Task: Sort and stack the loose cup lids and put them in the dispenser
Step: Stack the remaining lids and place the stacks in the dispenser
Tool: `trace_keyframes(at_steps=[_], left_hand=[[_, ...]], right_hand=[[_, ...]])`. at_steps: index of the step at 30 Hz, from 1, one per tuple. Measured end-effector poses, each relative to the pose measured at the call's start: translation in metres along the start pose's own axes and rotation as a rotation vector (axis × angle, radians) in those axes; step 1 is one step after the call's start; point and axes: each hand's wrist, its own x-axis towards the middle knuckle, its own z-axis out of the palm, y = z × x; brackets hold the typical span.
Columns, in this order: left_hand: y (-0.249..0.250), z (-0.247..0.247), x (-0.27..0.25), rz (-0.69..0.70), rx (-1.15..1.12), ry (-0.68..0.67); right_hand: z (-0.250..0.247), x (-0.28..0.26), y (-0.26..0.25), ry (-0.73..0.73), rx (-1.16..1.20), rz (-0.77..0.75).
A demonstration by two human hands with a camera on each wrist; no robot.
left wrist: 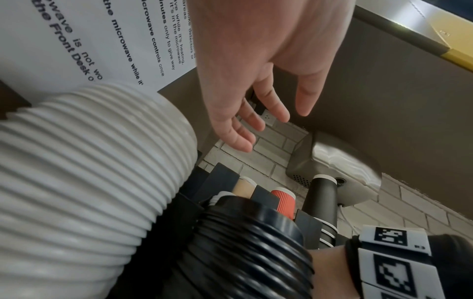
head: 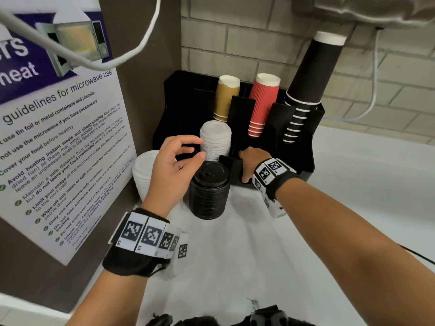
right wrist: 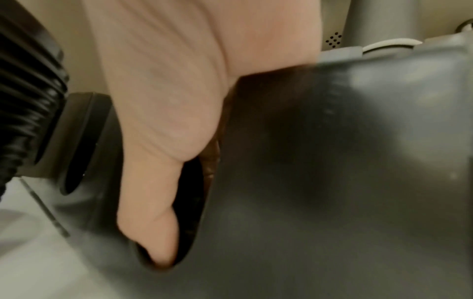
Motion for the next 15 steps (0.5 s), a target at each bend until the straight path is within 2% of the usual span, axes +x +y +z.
trace_keyframes(at_steps=[6,7,9,11,12,13,15], left_hand=[[0.003,-0.002,0.0,-0.008,0.004,0.011],[0.003,-0.003,0.0,-0.011,-0.001,0.019],[0.002,-0.006,0.001,-0.02,-0.008,0.037],[0.001,-0.01,0.001,-0.025,-0.003,0.056],[-0.001,-0.011,0.002,-0.027,0.001,0.065],[-0.002,-0.013,0.002,-0.028,0.003,0.073],[-0.003,-0.015,0.003,-0.026,0.006,0.083]], right_hand=[[-0.007,0.0,0.007,-0.148,0.076,-0.025],[-0.01,-0.001,0.008,-0.109,0.099,-0.021],[-0.018,-0.008,0.007,0.149,0.328,-0.037],[-0.026,-0.025,-0.003,0.464,0.657,-0.176],[-0.029,-0.034,-0.01,0.491,0.762,-0.274],[-0.031,-0.042,-0.017,0.438,0.779,-0.369],[-0.028,-0.052,-0.032,0.22,0.676,-0.473]])
